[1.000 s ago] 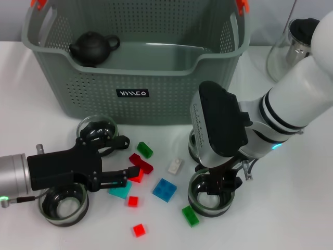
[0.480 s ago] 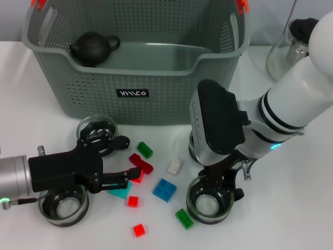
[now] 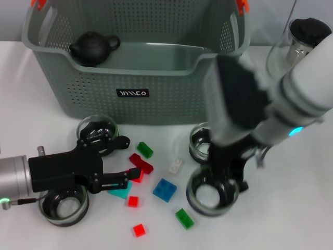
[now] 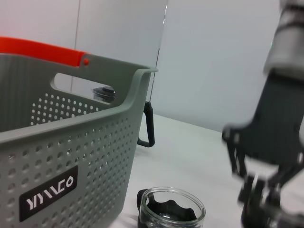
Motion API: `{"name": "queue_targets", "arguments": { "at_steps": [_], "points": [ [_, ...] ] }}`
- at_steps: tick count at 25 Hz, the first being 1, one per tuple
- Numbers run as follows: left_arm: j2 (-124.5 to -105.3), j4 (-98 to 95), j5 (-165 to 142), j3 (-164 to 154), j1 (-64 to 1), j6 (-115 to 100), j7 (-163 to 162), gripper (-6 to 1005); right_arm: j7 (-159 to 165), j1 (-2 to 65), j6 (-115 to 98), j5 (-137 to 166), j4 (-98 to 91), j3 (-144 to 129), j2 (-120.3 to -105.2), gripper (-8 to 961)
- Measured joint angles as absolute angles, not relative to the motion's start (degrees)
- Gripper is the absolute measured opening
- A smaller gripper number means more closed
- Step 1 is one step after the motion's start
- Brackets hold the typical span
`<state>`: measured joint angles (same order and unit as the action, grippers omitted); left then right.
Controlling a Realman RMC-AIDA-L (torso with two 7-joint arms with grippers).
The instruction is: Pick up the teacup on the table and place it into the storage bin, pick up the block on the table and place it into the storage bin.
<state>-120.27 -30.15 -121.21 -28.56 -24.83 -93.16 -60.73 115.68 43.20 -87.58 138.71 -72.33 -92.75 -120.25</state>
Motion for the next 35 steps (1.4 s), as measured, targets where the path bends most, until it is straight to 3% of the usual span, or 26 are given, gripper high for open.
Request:
{"name": "queue_targets", "arguments": {
  "at_steps": [10,18,35],
  "points": [
    [-120.33,-30.1,-121.2,-27.6,-24.8,-93.0,-59.9,844,115.9,41.6,-98.0,124.9,-88.9,-66.4,-119.82,53],
    [-120.32,-30.1,-121.2,-27.2,-24.8,-93.3,-60.0,844,124.6,42.9,-79.2,125.8,-87.8,-64.6,-120.11,54],
    [-120.47,-29.4,-120.1,-27.2,-24.2,-93.8,-59.8,843,139.9,69.4,-62.2,154.2,-49.1,-63.3,-119.46,53]
  ]
}}
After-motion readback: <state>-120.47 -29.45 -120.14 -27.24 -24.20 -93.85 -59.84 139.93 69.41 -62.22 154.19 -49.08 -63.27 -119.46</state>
